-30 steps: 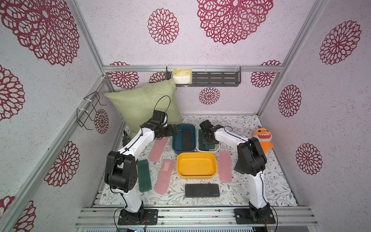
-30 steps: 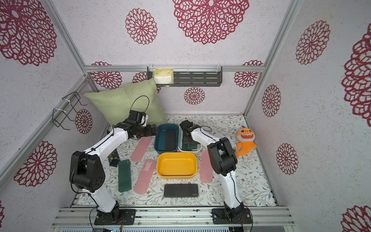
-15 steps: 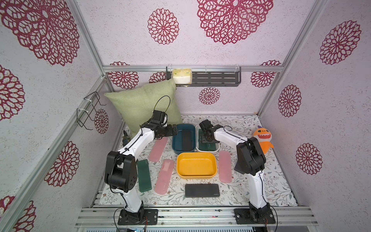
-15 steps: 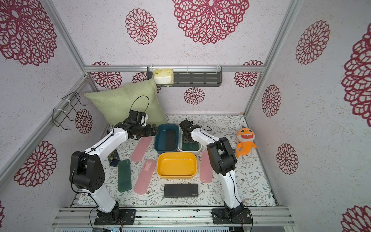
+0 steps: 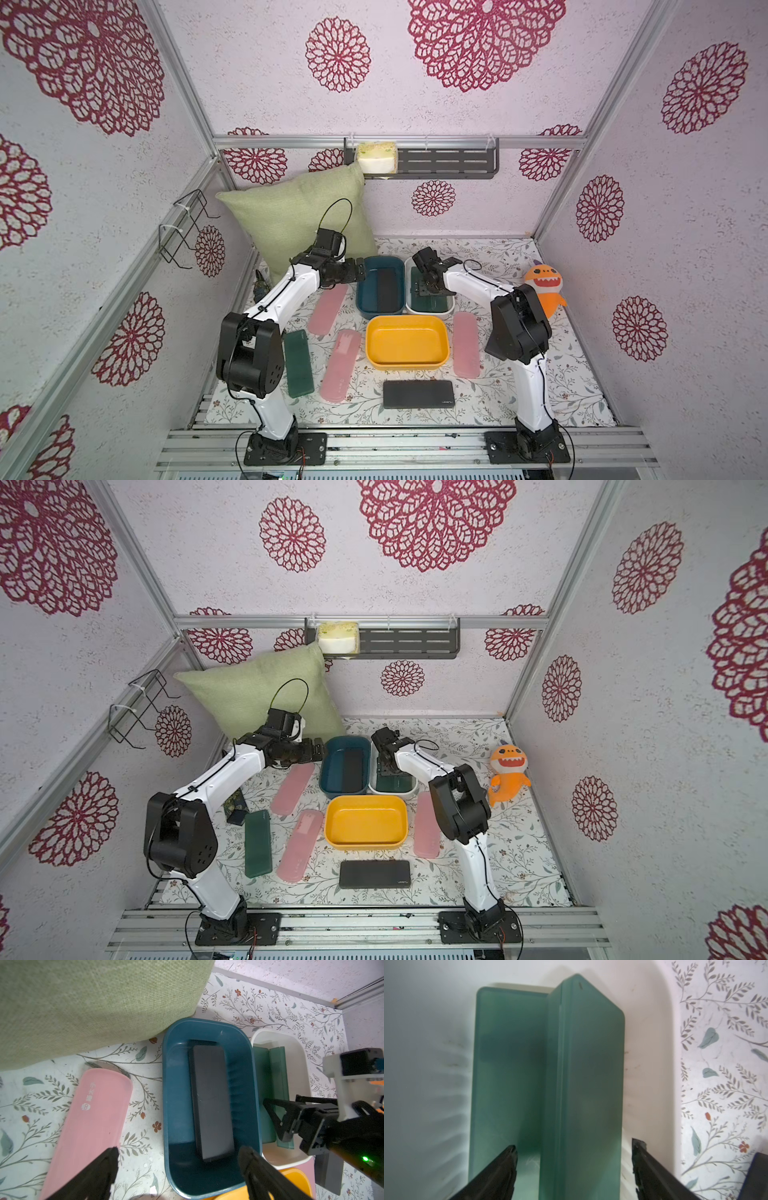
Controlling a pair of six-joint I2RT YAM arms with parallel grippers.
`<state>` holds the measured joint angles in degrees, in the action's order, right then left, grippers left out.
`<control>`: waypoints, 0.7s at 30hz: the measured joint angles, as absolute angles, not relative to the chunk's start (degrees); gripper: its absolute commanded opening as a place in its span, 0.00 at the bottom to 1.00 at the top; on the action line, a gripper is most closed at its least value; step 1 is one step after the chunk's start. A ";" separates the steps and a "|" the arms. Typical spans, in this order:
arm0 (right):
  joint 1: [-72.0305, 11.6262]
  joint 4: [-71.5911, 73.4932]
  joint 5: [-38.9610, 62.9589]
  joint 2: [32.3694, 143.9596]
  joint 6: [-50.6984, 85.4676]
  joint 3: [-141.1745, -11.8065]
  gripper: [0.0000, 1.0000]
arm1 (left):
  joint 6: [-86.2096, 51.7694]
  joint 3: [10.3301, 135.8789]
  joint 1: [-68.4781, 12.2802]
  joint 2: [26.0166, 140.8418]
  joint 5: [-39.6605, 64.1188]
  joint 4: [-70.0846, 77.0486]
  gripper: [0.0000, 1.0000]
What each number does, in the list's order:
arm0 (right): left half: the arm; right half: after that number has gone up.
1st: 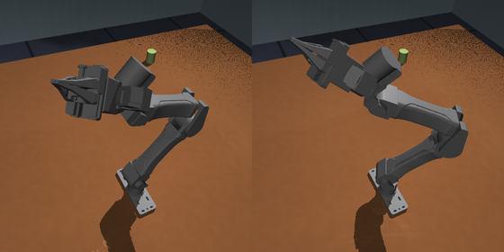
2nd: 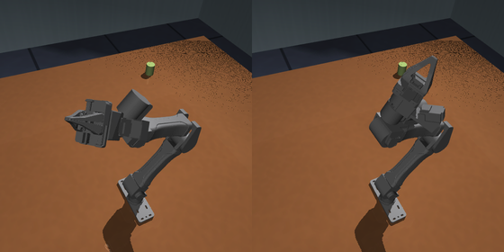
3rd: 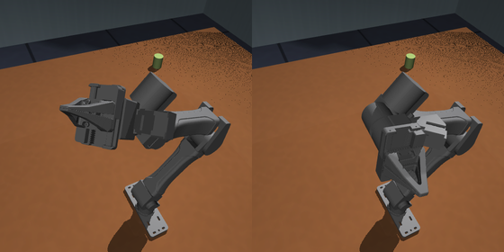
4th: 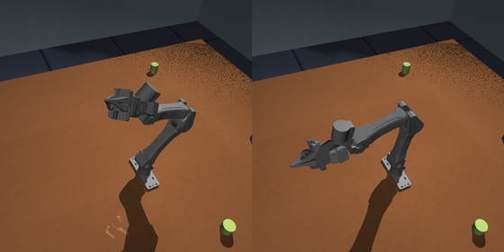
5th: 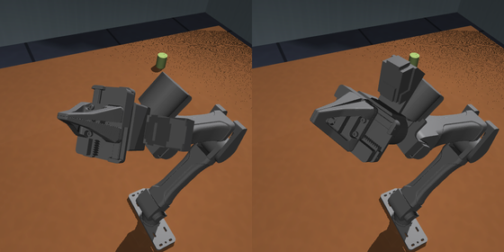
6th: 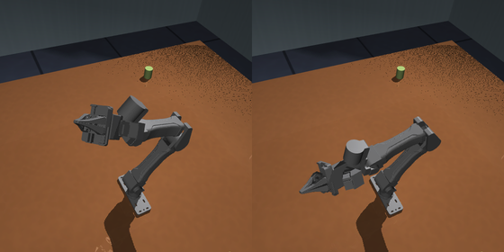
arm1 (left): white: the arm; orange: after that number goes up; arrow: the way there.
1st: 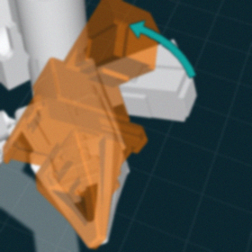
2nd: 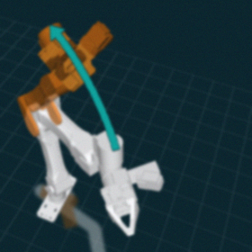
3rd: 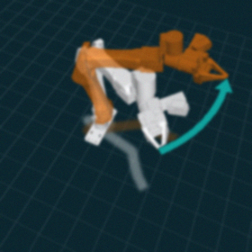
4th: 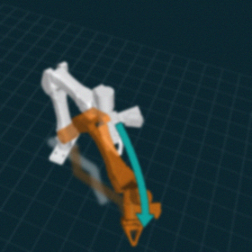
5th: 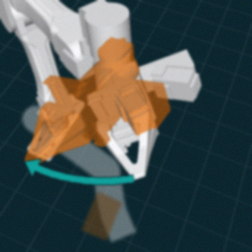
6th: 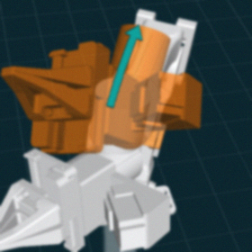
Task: Place the pencil cases by color into the storage box
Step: Place the pencil case at the storage box.
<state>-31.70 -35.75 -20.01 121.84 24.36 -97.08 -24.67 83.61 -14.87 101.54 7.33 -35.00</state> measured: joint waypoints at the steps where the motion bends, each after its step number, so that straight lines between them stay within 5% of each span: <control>1: -31.77 -35.92 -19.92 121.32 23.90 -97.27 0.88 | -24.73 83.64 -14.72 101.54 6.57 -35.57 0.98; 21: -32.18 -25.23 -7.05 104.55 12.88 -92.27 0.92 | -18.83 79.92 -8.27 103.94 3.86 -40.80 0.97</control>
<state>-32.18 -25.23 -7.05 104.55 12.88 -92.27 -18.83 79.92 -8.27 103.94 3.86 -40.80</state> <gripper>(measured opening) 0.916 0.975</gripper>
